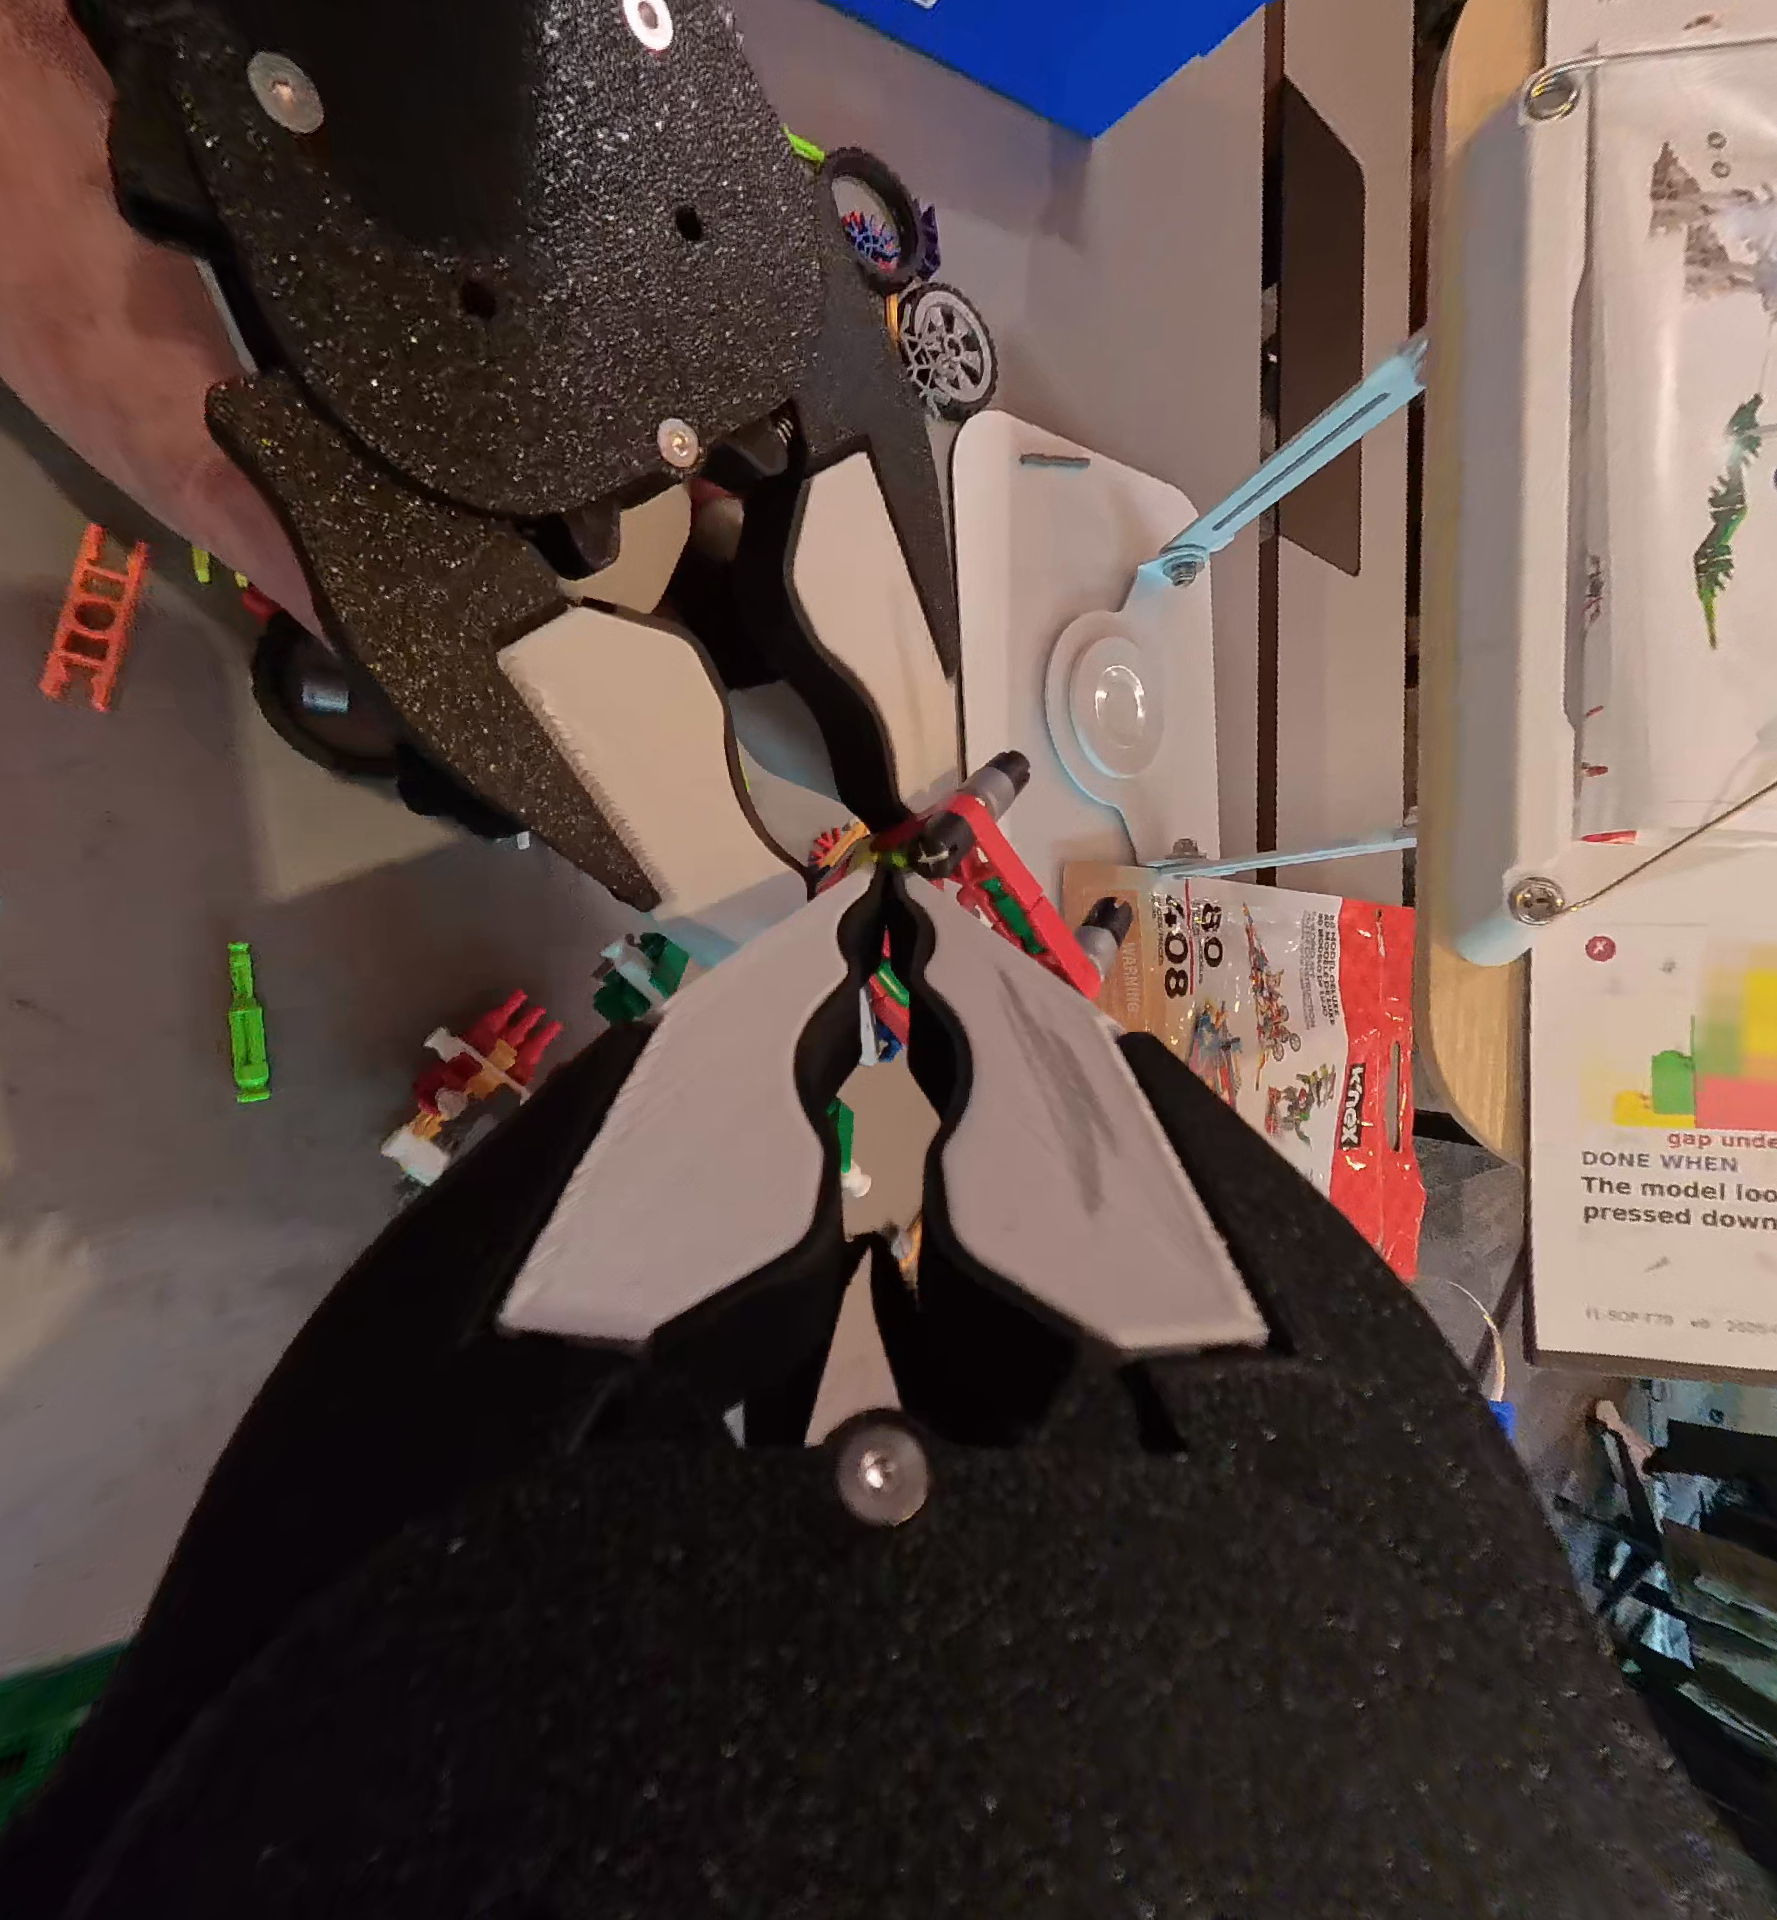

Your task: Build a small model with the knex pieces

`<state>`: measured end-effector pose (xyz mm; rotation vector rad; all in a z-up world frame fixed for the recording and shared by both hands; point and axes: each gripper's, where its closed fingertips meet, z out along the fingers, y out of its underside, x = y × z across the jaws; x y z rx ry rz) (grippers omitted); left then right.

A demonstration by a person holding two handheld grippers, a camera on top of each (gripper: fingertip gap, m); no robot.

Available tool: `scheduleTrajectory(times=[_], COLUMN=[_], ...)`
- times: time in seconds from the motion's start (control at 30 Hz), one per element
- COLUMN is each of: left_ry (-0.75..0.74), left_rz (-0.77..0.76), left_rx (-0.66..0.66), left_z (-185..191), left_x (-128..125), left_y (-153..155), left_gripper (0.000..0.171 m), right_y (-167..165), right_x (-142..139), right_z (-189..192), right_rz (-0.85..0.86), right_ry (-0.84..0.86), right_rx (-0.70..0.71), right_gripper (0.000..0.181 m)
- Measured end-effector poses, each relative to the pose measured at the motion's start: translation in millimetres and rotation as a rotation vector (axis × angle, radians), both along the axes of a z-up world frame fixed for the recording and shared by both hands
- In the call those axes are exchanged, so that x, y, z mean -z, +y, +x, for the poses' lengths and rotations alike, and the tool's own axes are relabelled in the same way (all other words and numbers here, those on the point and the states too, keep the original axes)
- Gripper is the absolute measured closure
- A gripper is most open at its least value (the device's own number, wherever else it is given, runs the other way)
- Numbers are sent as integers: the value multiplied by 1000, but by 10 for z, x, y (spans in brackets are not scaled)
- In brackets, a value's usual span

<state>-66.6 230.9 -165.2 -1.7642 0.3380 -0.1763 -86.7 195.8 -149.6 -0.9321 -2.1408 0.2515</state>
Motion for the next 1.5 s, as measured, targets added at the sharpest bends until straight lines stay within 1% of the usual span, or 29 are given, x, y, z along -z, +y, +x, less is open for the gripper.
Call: scheduleTrajectory(times=[0.07,0.1,0.23,0.3,0.4,0.5,0.53,0.73,0.9,1.1,1.27,1.37,1.43,1.5], left_ry=[10,7,-12,12,44,36,38,70,113,123,82,15,40,63], left_rz=[29,18,15,32,33,49,56,81,64,43,30,20,-13,-15], left_rx=[8,16,24,28,27,36,40,53,42,26,25,62,73,50], left_z=[20,23,0,11,30,36,40,82,99,103,92,126,131,71], left_x=[-58,-41,-60,-71,-52,-84,-96,-118,-68,-24,-9,-38,54,62], left_y=[-1,-2,-5,-12,-20,-31,-33,-50,-39,-26,-22,-24,-23,-49], left_gripper=[152,152,151,151,152,151,151,151,152,153,154,152,149,139], right_y=[0,12,49,81,54,1,-26,-9,-32,-28,-26,-10,-3,-21], right_x=[-72,-92,-76,-69,-34,-91,-119,-105,-15,44,49,4,74,71], right_z=[39,67,126,113,117,126,127,141,184,186,167,178,189,173], right_rz=[-61,-85,-111,-90,-122,-177,-202,-160,-166,-184,-189,-183,-178,-193], right_ry=[1,-1,-14,-10,-21,-9,-1,-35,-95,-76,-57,-50,-60,-41], right_rx=[13,20,36,56,37,6,0,-2,-18,-16,-21,-13,-9,-5], right_gripper=[181,181,181,181,181,181,178,174,181,181,181,181,181,181])
